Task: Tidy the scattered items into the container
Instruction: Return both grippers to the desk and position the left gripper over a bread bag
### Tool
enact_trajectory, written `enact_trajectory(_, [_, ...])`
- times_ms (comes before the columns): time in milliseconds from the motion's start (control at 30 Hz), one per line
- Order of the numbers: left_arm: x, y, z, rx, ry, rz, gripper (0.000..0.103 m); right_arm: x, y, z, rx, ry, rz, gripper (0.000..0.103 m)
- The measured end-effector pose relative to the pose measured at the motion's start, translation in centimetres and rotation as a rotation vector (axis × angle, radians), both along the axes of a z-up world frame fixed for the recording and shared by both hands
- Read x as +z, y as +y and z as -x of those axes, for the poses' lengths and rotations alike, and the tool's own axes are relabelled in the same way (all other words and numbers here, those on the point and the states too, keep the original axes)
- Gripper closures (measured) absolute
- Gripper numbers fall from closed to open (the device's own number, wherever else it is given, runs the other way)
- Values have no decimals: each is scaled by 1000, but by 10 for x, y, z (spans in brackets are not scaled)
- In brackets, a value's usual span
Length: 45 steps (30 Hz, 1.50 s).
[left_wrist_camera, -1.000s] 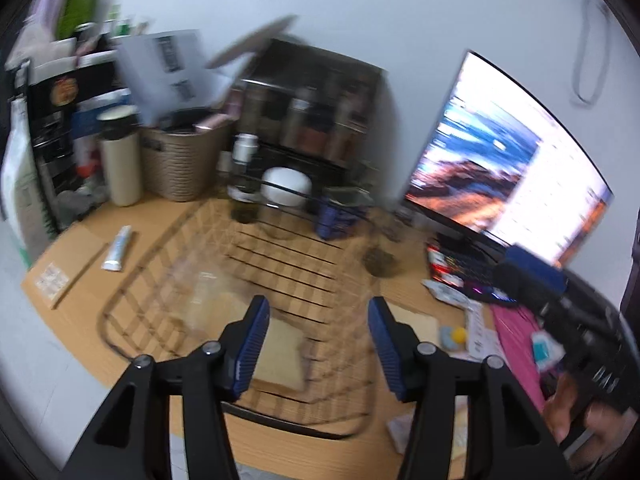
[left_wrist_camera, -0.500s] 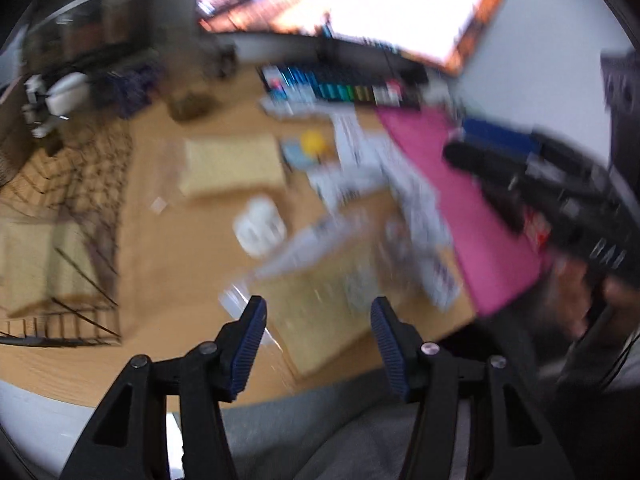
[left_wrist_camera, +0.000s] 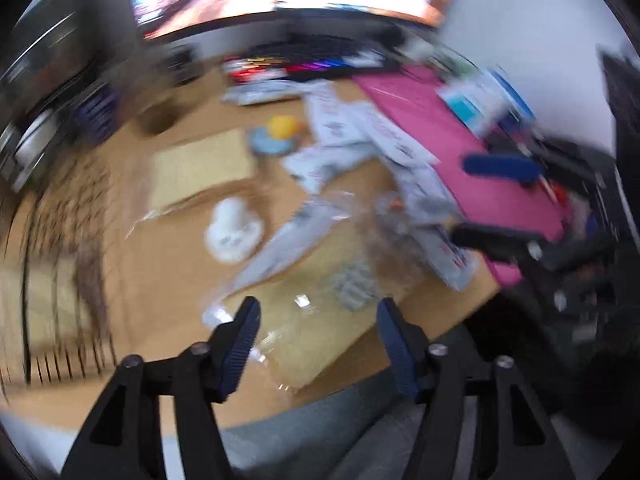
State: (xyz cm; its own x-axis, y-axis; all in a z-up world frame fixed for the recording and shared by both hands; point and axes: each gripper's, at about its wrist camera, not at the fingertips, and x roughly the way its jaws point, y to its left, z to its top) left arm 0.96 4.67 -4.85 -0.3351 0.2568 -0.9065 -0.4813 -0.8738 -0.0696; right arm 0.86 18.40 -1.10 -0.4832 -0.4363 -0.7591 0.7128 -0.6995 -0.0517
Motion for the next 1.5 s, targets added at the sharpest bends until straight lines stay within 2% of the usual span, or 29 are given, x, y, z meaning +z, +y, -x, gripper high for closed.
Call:
enact_trajectory(67, [-6, 10, 5, -91, 0, 46, 35, -1, 8, 2, -20, -10, 16, 48])
enact_trajectory(200, [-17, 16, 13, -172, 3, 133, 35, -1, 19, 6, -43, -23, 29, 48])
enact_trajectory(367, [-27, 22, 9, -320, -17, 167, 33, -3, 23, 10, -38, -44, 41, 48])
enact_trajectory(500, [-34, 35, 1, -375, 45, 236, 26, -6, 22, 15, -43, -60, 47, 48])
enact_trajectory(667, [-41, 40, 5, -363, 112, 285, 23, -21, 21, 28, -82, -113, -3, 48])
enact_trajectory(800, [-44, 39, 18, -320, 139, 280, 22, -35, 32, 49, -185, -202, 29, 48])
enact_trajectory(900, [-48, 41, 26, -316, 162, 289, 18, -39, 38, 60, -244, -231, 63, 48])
enact_trajectory(1033, [-50, 44, 37, -271, 169, 284, 17, -30, 51, 73, -337, -191, 109, 48])
enact_trajectory(1167, [-42, 36, 48, -216, 122, 198, 17, -31, 50, 97, -431, -121, 61, 45])
enact_trajectory(1333, [-37, 29, 48, -199, 117, 209, 17, -54, 34, 128, -436, -153, 24, 45])
enact_trajectory(1500, [-25, 18, 54, -156, 93, 169, 17, -64, 25, 143, -428, -156, 23, 45])
